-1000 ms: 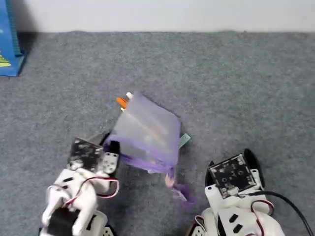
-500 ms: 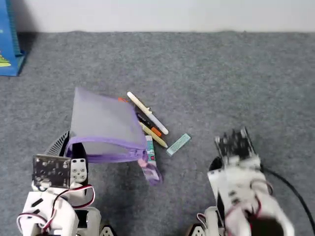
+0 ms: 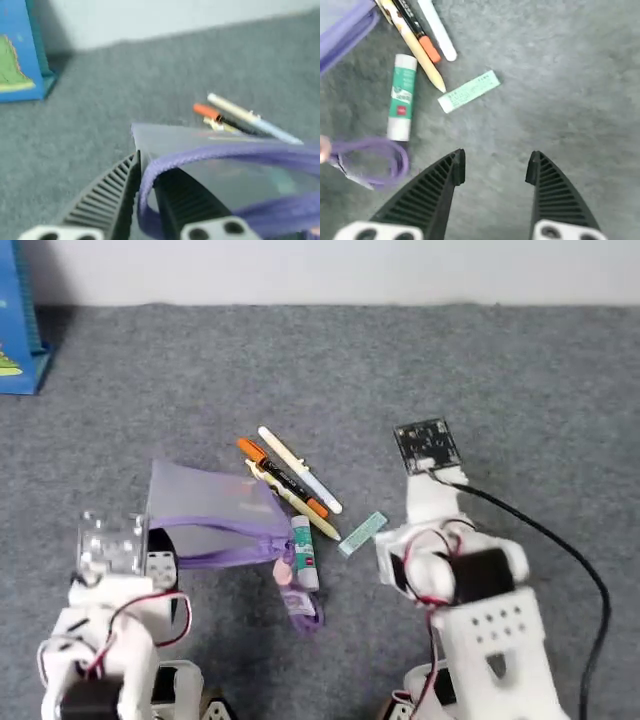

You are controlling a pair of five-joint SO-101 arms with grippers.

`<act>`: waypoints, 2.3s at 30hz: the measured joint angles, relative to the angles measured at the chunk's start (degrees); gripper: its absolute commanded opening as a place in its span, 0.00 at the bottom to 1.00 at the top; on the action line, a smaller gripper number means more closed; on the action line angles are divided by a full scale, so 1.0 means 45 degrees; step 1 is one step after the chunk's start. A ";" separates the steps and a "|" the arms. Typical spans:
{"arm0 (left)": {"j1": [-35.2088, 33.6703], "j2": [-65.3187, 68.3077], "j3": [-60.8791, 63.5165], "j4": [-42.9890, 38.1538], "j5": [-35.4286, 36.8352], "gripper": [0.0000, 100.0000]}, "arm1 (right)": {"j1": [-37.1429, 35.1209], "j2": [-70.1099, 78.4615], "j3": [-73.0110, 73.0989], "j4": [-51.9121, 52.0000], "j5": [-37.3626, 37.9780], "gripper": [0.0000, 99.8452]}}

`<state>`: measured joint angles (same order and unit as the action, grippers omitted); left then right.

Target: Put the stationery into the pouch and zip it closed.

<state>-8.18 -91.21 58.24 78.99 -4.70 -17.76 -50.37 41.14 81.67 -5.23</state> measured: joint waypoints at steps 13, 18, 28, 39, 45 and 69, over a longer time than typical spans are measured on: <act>0.0000 0.2520 -0.1446 0.0645 0.0000 0.01 | -0.0762 0.6232 0.0000 -0.4767 -0.3438 0.19; 0.0000 0.2559 -0.1485 0.0645 0.0000 0.01 | -0.0762 0.8537 0.0000 -0.6486 -0.3810 0.19; 0.0000 0.2559 -0.1485 0.0645 0.0000 0.01 | 0.0000 1.0295 0.0000 -0.8576 -0.3849 0.19; 0.0000 0.2559 -0.1485 0.0645 0.0000 0.01 | 0.0020 1.0667 0.0000 -0.8459 -0.3849 0.00; 0.0000 0.2559 -0.1485 0.0645 0.0000 0.01 | 0.0020 0.9162 0.0000 -0.6408 -0.3653 0.01; 0.0039 0.6603 -0.6291 0.2872 0.0000 0.01 | -0.2852 -0.5216 0.0000 -0.2501 -0.0703 0.01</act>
<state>-8.00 -61.49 29.93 91.91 -4.70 -30.59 -73.85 41.14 70.42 -8.40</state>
